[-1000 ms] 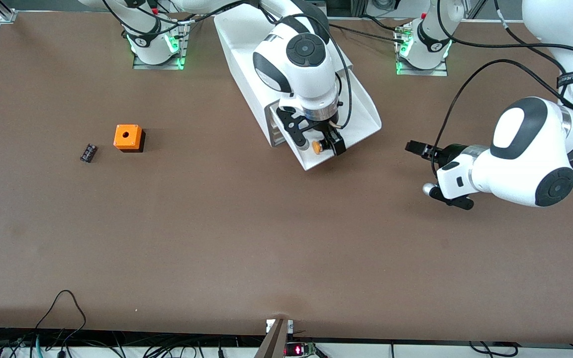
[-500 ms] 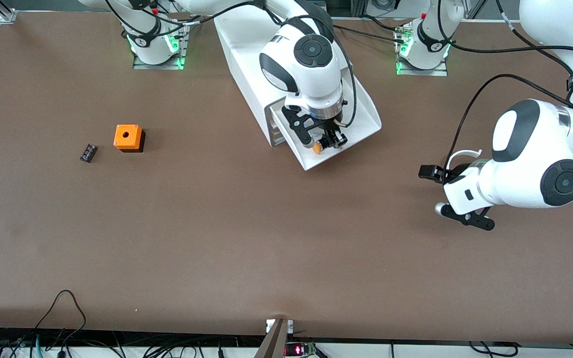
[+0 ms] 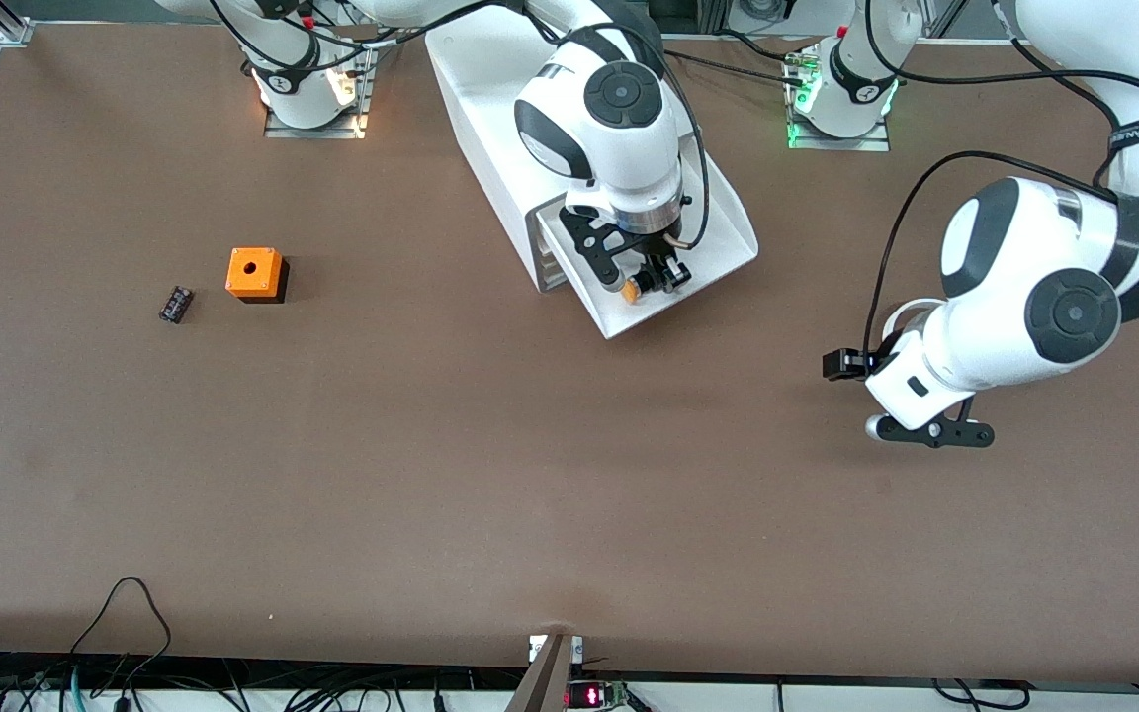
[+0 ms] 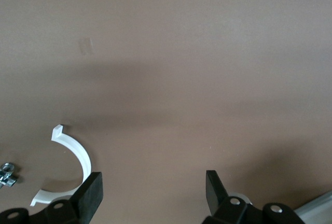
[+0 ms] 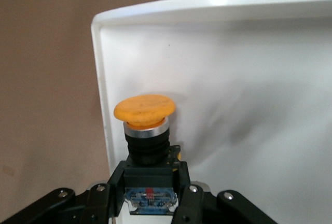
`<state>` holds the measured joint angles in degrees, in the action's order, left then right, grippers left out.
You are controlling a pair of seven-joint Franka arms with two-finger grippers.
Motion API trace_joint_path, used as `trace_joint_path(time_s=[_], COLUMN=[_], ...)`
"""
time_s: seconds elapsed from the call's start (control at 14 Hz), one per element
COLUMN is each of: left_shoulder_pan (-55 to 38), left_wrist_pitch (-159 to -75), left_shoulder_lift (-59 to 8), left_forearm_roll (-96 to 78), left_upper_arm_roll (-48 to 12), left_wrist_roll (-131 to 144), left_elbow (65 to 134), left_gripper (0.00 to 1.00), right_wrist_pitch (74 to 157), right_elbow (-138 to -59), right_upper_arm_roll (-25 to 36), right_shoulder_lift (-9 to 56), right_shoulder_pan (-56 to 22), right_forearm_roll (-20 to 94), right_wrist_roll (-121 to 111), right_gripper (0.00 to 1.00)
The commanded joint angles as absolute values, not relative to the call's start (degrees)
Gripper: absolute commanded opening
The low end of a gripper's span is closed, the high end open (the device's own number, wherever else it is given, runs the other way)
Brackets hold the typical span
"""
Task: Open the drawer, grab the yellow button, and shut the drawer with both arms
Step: 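Lift the button out with the right gripper while the left gripper approaches the drawer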
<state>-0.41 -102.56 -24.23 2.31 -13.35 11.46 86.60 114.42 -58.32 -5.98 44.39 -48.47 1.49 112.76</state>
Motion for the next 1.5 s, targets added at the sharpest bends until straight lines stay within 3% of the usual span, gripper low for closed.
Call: trace_joint_path(time_s=[0.0, 0.57, 0.93, 1.43], left_shoulder_pan=[0.3, -0.5, -0.2, -0.9], left_wrist_pitch=[-105.6, -105.8, -116.1, -117.9], left_shoulder_lift=[-20.1, -20.0, -19.8, -20.2], left_forearm_roll=[3.7, 2.8, 2.8, 3.2], left_upper_arm_roll=[-13.4, -13.6, -21.2, -30.1], left_wrist_roll=[12.6, 22.5, 40.4, 63.4], left_elbow=[92.5, 93.2, 100.4, 103.4], left_gripper=[0.88, 0.87, 0.87, 0.87], right_wrist_pitch=[111.1, 98.7, 90.2, 82.2], right_elbow=[-57.9, -58.0, -58.2, -60.4], right_upper_arm_roll=[-5.8, -5.8, -5.3, -5.1], right_shoulder_lift=[40.2, 32.9, 30.5, 30.1], right_shoulder_pan=[-48.2, -35.7, -25.9, -10.5], right_forearm_roll=[2.0, 6.2, 7.6, 7.5], right_wrist_roll=[113.2, 82.9, 60.8, 29.0], right_gripper=[0.00, 0.00, 0.00, 0.00])
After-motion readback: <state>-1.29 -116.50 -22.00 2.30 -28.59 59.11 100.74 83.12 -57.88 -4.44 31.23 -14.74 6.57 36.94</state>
